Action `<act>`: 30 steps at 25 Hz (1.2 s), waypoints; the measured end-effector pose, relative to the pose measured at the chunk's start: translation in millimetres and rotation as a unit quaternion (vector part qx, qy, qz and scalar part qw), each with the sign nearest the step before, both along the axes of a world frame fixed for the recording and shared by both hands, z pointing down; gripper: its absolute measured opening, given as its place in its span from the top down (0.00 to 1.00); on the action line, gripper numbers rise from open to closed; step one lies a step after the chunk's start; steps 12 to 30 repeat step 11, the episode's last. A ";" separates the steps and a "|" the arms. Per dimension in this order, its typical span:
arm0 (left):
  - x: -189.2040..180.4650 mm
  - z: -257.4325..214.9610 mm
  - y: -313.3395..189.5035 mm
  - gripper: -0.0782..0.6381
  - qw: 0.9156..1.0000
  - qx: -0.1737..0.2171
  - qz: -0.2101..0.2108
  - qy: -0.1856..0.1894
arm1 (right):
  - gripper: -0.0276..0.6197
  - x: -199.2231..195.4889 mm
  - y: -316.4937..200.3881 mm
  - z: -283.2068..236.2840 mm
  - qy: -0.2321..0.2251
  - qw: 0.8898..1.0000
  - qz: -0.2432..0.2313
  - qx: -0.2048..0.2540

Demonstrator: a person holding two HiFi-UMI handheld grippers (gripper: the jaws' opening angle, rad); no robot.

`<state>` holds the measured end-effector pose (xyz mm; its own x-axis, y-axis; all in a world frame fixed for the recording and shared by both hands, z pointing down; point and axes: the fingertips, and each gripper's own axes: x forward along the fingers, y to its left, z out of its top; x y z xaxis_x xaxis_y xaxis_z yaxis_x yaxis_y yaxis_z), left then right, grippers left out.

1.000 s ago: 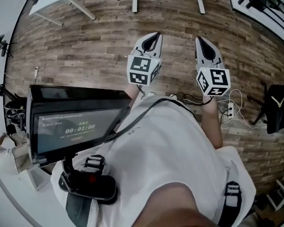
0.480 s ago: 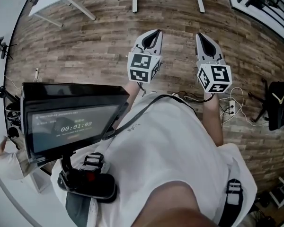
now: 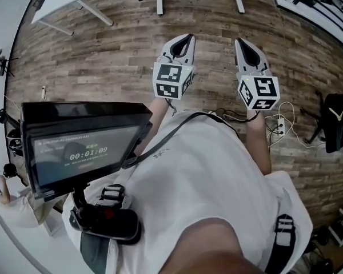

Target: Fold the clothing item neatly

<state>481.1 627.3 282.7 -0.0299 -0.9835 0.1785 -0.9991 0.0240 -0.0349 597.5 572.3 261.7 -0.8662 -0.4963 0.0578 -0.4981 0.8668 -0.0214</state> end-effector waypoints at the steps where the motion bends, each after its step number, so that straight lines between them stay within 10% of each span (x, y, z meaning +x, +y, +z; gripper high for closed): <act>1: 0.8 0.0 -1.2 0.89 1.000 -0.001 0.000 0.000 | 0.95 1.0 -1.1 0.0 0.000 1.000 0.000 -0.002; 30: 33.2 18.2 -23.7 0.89 1.000 -0.006 -0.008 -0.001 | 0.95 32.3 -25.4 16.3 -0.003 1.000 -0.007 -0.002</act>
